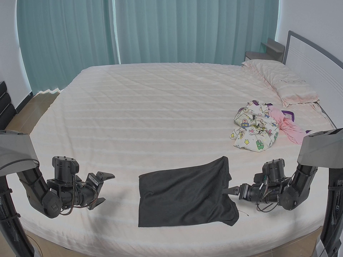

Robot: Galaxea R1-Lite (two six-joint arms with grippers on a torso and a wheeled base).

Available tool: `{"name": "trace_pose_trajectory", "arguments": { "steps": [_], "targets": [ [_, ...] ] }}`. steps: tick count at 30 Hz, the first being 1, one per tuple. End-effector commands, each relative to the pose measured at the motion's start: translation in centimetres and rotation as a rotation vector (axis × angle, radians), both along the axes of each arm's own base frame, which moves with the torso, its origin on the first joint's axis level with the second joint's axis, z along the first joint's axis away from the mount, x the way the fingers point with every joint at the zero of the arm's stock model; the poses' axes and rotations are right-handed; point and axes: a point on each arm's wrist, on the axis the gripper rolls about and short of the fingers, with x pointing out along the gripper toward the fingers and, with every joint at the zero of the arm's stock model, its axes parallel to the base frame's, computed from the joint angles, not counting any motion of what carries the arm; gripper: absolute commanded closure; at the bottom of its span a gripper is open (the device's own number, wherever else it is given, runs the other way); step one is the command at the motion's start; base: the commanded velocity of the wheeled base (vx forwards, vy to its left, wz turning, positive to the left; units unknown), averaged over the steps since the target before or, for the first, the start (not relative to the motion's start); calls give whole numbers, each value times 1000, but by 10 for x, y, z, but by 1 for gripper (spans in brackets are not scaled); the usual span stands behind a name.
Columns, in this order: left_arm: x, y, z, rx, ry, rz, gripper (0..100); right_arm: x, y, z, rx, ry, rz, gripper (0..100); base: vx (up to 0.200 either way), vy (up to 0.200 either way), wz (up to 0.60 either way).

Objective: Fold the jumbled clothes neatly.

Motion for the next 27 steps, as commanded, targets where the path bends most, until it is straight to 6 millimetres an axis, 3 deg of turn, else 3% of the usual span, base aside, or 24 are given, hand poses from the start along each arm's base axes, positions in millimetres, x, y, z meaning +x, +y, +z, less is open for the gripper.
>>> {"name": "trace_pose_trajectory", "arguments": {
  "steps": [1,4,5,12,19,27],
  "targets": [
    [0,0,0,0,1,-1,0,-34,9,1,-15,27,100,0,0,0,0],
    [0,0,0,0,1,-1,0,-40,11,-1,-23,46,116,0,0,0,0],
    [0,0,0,0,1,-1,0,-41,11,-2,-28,48,122,100,0,0,0],
    [0,0,0,0,1,-1,0,-55,4,-4,-73,69,156,100,0,0,0],
    [0,0,0,0,-1,-1,0,-73,-18,-2,-130,76,153,100,0,0,0],
    [0,0,0,0,-1,-1,0,-71,-20,-5,-146,70,161,100,0,0,0]
  ]
}}
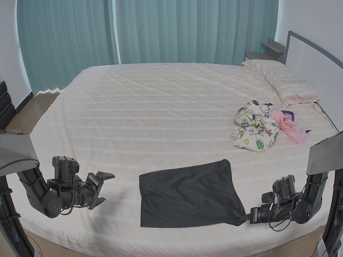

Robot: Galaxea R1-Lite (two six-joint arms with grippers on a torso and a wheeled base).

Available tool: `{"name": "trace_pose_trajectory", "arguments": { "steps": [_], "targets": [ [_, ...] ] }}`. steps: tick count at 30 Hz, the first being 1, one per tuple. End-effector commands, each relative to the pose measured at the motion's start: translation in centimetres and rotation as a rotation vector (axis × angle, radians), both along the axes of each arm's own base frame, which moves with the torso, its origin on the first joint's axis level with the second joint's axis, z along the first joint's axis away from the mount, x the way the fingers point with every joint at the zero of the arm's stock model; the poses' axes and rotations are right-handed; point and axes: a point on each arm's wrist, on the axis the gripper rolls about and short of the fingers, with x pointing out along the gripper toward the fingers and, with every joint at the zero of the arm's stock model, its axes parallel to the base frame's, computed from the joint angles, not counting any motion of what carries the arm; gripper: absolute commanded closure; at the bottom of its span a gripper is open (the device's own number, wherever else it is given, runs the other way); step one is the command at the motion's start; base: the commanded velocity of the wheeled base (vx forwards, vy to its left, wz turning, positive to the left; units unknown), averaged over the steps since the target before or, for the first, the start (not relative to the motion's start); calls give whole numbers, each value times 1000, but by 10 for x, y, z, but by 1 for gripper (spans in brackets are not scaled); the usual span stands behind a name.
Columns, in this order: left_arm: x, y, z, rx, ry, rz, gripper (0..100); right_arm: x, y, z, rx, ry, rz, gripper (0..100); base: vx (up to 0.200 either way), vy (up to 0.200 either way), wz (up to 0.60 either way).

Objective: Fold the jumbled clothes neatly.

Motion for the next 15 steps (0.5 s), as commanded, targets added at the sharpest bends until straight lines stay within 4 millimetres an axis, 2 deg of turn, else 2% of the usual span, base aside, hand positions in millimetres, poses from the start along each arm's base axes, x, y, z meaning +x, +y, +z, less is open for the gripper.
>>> {"name": "trace_pose_trajectory", "arguments": {
  "steps": [1,2,6,11,15],
  "targets": [
    [0,0,0,0,1,0,0,1,0,-1,-1,3,0,100,0,0,0],
    [0,0,-1,-1,3,-1,0,0,1,-1,-1,5,3,0,0,0,0],
    [0,0,-1,0,3,0,0,-1,1,0,-1,3,4,0,0,0,0],
    [-7,-5,-3,42,4,-57,0,9,-2,14,64,-86,-57,0,0,0,0],
    [-15,-24,-3,55,1,-133,0,25,7,7,107,-110,-97,0,0,0,0]
  ]
}}
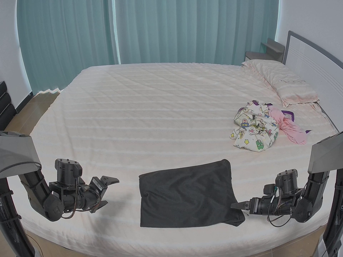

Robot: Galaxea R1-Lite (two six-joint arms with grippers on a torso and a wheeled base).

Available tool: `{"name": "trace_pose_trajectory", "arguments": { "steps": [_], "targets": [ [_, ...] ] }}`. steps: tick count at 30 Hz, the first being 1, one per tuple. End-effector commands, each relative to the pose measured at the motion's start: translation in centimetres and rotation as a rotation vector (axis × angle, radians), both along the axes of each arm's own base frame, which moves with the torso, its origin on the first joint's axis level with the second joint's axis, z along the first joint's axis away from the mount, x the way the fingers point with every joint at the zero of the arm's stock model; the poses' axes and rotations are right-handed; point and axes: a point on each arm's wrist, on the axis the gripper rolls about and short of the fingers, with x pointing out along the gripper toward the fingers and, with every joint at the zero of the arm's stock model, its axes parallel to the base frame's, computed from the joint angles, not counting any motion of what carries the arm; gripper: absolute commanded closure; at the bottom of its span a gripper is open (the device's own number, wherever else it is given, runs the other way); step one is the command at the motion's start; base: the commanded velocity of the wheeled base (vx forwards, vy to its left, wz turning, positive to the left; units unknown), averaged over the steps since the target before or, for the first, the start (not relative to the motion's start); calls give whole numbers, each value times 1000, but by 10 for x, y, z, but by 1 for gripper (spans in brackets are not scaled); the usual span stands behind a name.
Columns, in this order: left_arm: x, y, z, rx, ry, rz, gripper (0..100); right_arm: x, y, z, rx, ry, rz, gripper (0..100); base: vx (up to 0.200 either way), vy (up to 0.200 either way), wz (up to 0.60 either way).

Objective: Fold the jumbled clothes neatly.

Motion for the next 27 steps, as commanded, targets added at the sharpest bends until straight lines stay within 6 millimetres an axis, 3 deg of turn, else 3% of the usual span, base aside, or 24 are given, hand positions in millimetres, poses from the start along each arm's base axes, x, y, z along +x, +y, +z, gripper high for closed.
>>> {"name": "trace_pose_trajectory", "arguments": {
  "steps": [1,7,12,13,18,19,27],
  "targets": [
    [-11,-23,-1,30,-3,-71,0,20,8,-13,12,-34,-33,0,0,0,0],
    [-12,-35,-15,100,1,-44,0,51,16,-41,-39,-73,-84,0,0,0,0],
    [-13,-35,-16,96,-10,-43,0,64,25,-40,-28,-106,-67,0,0,0,0],
    [-12,-35,-16,95,-13,-43,0,71,36,-42,-23,-112,-42,0,0,0,0],
    [-12,-35,-16,95,-13,-43,0,74,41,-41,-23,-115,-29,0,0,0,0],
    [-12,-35,-16,95,-15,-43,0,84,45,-39,-15,-131,-24,0,0,0,0],
    [-12,-35,-16,94,-16,-43,0,86,74,-39,32,-144,88,0,0,0,0]
  ]
}}
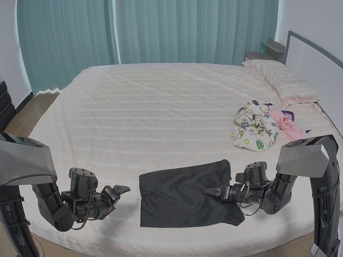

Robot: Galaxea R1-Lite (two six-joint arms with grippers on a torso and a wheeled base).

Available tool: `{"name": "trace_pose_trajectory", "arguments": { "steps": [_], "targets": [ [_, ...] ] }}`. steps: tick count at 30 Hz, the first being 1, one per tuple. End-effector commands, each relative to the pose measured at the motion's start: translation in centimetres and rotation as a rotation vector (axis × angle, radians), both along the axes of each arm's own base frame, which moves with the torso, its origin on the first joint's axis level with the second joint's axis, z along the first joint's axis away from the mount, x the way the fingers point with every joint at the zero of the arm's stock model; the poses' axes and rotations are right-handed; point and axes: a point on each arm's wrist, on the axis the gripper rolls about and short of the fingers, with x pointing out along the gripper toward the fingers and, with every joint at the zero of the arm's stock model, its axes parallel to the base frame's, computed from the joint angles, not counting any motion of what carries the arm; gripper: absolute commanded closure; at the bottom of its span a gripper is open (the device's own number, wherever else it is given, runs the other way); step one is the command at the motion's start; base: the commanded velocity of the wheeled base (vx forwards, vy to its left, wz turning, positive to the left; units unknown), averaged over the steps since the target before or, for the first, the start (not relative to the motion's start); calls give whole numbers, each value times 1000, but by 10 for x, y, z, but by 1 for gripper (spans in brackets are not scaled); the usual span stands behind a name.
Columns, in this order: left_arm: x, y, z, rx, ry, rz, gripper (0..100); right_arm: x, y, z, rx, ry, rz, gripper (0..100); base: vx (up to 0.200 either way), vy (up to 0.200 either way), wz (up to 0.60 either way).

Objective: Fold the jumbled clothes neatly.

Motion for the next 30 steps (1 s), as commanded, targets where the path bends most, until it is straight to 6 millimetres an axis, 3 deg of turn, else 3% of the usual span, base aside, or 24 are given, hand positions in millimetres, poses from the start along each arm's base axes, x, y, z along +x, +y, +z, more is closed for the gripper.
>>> {"name": "trace_pose_trajectory", "arguments": {
  "steps": [1,13,20,30],
  "targets": [
    [0,0,-1,0,3,0,0,2,14,-5,7,7,47,0,0,0,0],
    [0,0,-1,2,4,-1,0,3,14,-6,1,7,40,0,0,0,0],
    [-3,-9,0,0,-4,-38,0,6,-2,4,-4,8,-9,0,0,0,0],
    [-4,-9,1,-3,-9,-37,0,1,-6,7,-23,17,-27,0,0,0,0]
  ]
}}
